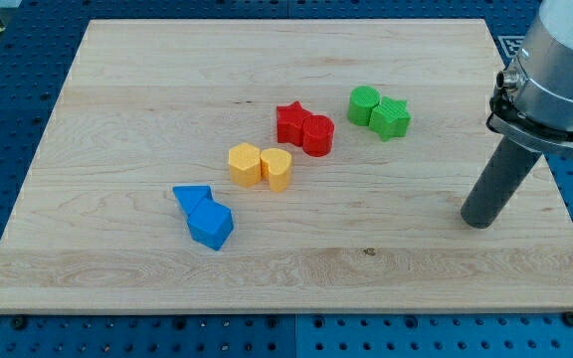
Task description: Place the yellow blocks below the green star
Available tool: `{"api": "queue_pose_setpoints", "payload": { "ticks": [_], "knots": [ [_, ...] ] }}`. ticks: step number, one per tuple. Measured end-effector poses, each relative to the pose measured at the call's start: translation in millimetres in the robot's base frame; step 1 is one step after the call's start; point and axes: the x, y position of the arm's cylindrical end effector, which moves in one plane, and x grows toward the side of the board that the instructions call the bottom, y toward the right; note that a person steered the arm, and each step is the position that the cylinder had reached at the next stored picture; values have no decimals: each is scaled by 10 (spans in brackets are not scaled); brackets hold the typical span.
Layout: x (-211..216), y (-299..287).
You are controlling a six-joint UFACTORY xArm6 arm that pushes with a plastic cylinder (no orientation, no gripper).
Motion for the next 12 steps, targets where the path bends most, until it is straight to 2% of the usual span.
{"api": "queue_pose_setpoints", "payload": {
  "ticks": [3, 7, 8, 10, 11, 12],
  "knots": [
    [-68, -273],
    [-1622, -248],
    [-1950, -542],
    [-2037, -2218],
    [-1871, -2889],
    [-1318, -3072]
  ]
}}
